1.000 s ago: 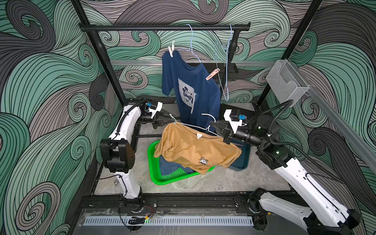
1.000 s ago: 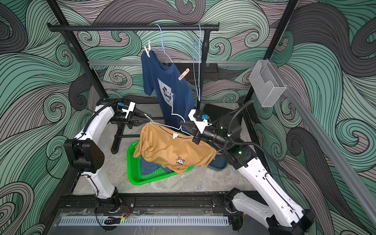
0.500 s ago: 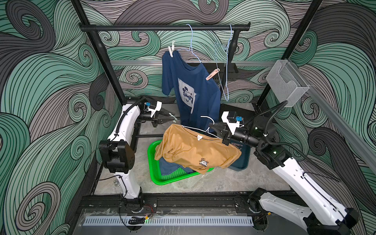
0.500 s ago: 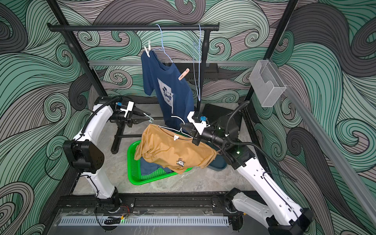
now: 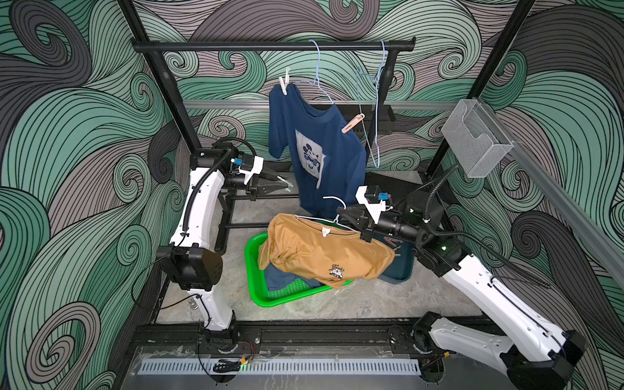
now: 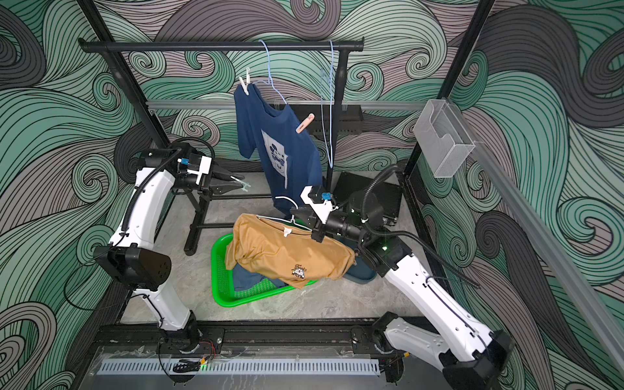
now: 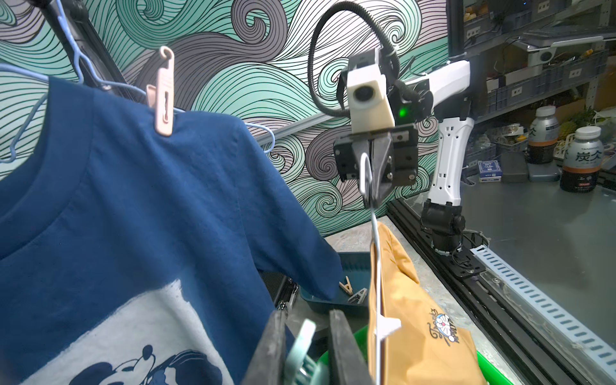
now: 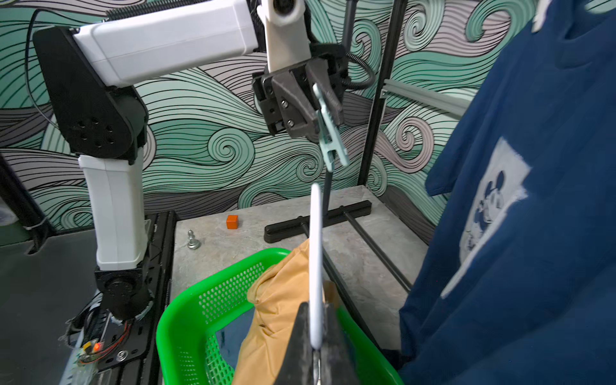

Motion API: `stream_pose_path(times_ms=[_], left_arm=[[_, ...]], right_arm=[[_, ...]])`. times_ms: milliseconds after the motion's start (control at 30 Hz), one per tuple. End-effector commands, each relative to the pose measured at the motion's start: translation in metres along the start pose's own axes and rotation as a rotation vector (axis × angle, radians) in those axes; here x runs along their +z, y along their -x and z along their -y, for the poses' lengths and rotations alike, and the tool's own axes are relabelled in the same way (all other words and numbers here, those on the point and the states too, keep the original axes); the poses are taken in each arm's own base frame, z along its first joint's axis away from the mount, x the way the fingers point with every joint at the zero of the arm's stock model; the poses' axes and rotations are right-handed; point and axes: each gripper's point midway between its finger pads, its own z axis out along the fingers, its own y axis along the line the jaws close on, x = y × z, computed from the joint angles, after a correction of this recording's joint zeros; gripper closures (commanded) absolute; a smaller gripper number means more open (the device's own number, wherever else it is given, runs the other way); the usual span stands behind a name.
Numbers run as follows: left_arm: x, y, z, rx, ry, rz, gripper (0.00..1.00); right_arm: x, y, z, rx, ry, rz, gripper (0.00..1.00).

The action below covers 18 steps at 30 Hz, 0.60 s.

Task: Remove the clothespins securing t-shirts to the hanger
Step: Place the hanger in the basket.

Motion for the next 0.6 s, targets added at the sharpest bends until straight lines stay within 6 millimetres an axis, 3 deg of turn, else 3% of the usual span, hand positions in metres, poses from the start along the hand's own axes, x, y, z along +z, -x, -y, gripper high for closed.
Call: stream_pose_path(times_ms=[0,167,267,400,433,467,567], left_arm=[[-0.003,0.043,0.014,-0.16,0.034,0.123,0.99],[-0.003,0.048,0.022,-0.149,0.035,0.122,0.98],[-0.003,0.046,0.027,-0.156,0.034,0.123,0.98],[-0.002,0.044,0.031,-0.168,0.034,0.124,0.97],[-0.002,0.043,0.033,-0.172,0.035,0.124,0.97],[-0.002,0.042,0.034,-0.177,0.035,0.123,0.96],[-0.002,0.038,0.039,-0.19,0.037,0.122,0.96]], right_arm=[[0.02,-0.004,-0.013,0.038,0.071,-0.015,1.0],[0.058,-0.053,-0.03,0.101,0.119,-0.166,1.0],[0.074,-0.081,-0.03,0.135,0.107,-0.241,1.0],[0.085,-0.1,-0.029,0.131,0.084,-0.298,1.0],[0.088,-0.104,-0.027,0.135,0.071,-0.311,0.98],[0.09,-0.108,-0.026,0.137,0.068,-0.326,0.88],[0.095,-0.12,-0.022,0.15,0.057,-0.369,0.85]])
